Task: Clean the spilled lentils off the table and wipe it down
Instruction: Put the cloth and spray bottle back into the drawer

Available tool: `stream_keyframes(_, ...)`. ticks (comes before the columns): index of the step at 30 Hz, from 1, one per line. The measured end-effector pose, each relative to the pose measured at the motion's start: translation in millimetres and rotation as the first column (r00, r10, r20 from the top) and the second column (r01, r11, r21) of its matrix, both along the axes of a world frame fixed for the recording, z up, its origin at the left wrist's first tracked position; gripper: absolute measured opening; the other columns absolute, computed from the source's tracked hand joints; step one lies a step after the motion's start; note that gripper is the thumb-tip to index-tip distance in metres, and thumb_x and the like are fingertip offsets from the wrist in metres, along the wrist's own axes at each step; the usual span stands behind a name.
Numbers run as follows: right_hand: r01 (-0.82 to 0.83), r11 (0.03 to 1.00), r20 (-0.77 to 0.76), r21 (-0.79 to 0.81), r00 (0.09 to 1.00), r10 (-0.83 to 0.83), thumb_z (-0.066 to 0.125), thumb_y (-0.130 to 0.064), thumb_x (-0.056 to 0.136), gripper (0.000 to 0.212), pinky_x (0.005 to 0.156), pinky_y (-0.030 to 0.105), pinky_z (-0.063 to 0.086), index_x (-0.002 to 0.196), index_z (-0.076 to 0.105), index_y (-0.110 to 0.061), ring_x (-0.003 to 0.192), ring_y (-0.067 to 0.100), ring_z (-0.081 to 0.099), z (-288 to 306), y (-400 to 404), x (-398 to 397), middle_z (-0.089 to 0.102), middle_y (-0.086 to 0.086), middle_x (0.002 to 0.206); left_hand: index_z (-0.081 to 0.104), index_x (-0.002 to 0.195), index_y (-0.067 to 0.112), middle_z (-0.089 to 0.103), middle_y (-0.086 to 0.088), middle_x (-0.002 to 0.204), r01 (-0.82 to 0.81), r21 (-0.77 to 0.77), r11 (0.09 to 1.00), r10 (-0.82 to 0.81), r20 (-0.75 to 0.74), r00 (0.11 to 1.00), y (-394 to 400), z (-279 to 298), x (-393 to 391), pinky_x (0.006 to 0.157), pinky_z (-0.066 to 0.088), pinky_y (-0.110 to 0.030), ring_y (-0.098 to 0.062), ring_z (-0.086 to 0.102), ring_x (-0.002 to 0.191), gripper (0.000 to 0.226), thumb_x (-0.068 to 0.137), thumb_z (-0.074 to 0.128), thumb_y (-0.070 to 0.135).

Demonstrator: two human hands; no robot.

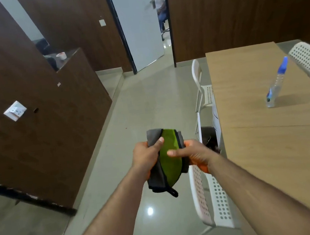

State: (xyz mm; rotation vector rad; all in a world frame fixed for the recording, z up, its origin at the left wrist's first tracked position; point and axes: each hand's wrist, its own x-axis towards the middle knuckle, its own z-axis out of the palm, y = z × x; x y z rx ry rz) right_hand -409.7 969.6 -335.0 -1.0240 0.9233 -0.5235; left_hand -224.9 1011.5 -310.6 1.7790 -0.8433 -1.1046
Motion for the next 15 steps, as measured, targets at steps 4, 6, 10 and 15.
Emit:
stream_keyframes(4,0.139,0.983,-0.097,0.119,0.987,-0.128,0.085,-0.005,0.082,0.038,0.09,0.052,0.062,0.118,0.073,-0.008,0.1,0.034,0.077,-21.7,-30.9,43.9,0.08,0.015,0.106,0.079,0.101,0.009,0.081,-0.009,0.094,0.111,0.128,0.986,-0.102,-0.075,0.992,-39.0,-10.1,33.1,0.084,0.064,-0.047,-0.026,0.079,0.089,0.045,0.089,0.077,0.052)
stream_keyframes(6,0.2,0.965,-0.132,0.172,0.975,-0.179,0.083,-0.005,0.083,0.036,0.082,0.048,0.063,0.118,0.074,-0.009,0.097,0.036,0.078,-28.5,-50.0,61.2,0.08,0.016,0.102,0.075,0.116,0.014,0.081,-0.007,0.101,0.249,0.231,0.94,-0.202,-0.208,0.957,-57.5,-14.5,58.2,0.078,0.06,-0.037,-0.025,0.078,0.093,0.029,0.099,0.067,0.035)
stream_keyframes(10,0.26,0.945,-0.133,0.2,0.962,-0.237,0.081,-0.005,0.082,0.035,0.09,0.048,0.059,0.116,0.074,-0.007,0.102,0.037,0.075,-29.8,-97.6,95.7,0.079,0.017,0.106,0.067,0.13,0.018,0.078,-0.011,0.118,0.462,0.188,0.867,-0.391,-0.32,0.863,-112.3,-31.4,122.9,0.074,0.059,-0.04,-0.033,0.074,0.11,0.043,0.087,0.064,0.012)
stream_keyframes(15,0.454,0.87,-0.124,0.193,0.891,-0.438,0.077,0.006,0.082,0.046,0.076,0.042,0.057,0.127,0.067,0.001,0.089,0.033,0.074,-21.9,-147.5,133.9,0.079,0.013,0.094,0.044,0.155,0.023,0.076,-0.011,0.115,0.459,0.107,0.882,-0.414,-0.289,0.863,-189.2,-32.3,167.8,0.071,0.059,-0.039,-0.027,0.075,0.099,0.075,0.09,0.074,0.0)
